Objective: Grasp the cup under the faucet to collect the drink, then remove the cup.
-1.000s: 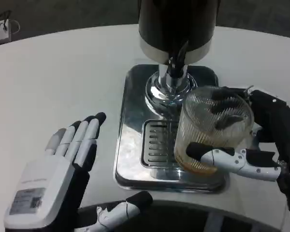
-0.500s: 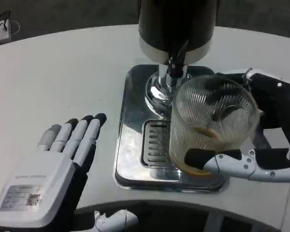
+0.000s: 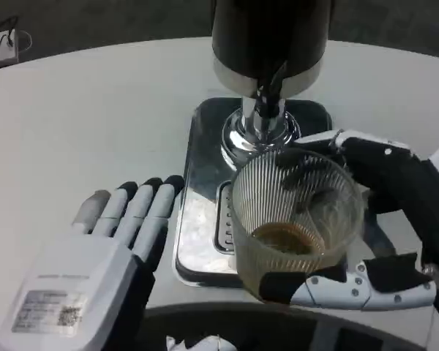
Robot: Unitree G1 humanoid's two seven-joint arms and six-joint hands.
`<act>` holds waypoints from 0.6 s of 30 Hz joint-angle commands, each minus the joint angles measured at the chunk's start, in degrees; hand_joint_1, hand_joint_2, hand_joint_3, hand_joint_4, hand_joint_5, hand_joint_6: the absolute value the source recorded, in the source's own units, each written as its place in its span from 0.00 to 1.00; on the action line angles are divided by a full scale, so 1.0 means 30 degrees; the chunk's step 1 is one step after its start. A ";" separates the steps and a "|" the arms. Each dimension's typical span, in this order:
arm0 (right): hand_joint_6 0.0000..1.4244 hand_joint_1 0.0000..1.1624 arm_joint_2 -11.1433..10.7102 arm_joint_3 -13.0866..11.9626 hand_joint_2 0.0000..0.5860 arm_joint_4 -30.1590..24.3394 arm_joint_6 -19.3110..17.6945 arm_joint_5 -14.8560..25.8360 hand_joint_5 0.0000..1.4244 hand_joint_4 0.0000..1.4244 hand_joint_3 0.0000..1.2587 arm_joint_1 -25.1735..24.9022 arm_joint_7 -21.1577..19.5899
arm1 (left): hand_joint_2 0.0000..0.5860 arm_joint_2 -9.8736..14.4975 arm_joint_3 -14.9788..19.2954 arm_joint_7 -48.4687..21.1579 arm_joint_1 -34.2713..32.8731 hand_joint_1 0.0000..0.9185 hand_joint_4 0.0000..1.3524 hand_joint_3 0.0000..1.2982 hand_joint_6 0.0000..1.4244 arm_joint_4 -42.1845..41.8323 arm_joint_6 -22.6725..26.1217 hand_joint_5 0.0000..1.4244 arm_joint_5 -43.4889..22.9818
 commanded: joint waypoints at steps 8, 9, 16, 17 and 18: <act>1.00 1.00 0.0051 -0.0090 0.14 -0.0833 -0.1380 0.0460 0.87 0.74 0.71 0.0642 -0.0219 | 0.11 -0.0877 -0.1113 -0.1480 -0.0310 0.00 0.00 0.00 0.00 -0.0628 -0.0467 0.00 0.1515; 1.00 1.00 0.0070 -0.0076 0.14 -0.0832 -0.1363 0.0465 0.87 0.74 0.71 0.0637 -0.0235 | 0.11 -0.0934 -0.1120 -0.1523 -0.0352 0.00 0.00 0.00 0.00 -0.0603 -0.0475 0.00 0.1557; 1.00 1.00 0.0043 -0.0219 0.14 -0.0751 -0.1229 0.0494 0.86 0.74 0.71 0.0418 -0.0201 | 0.11 -0.1160 -0.0976 -0.1419 -0.0507 0.00 0.00 0.00 0.00 -0.0294 -0.0449 0.00 0.1562; 1.00 1.00 0.0035 -0.0227 0.14 -0.0744 -0.1244 0.0507 0.86 0.74 0.71 0.0417 -0.0191 | 0.11 -0.1172 -0.0953 -0.1415 -0.0526 0.00 0.00 0.00 0.00 -0.0268 -0.0442 0.00 0.1555; 1.00 1.00 0.0029 -0.0231 0.14 -0.0736 -0.1275 0.0509 0.86 0.74 0.71 0.0419 -0.0188 | 0.11 -0.1168 -0.0917 -0.1417 -0.0565 0.00 0.00 0.00 0.00 -0.0224 -0.0437 0.00 0.1533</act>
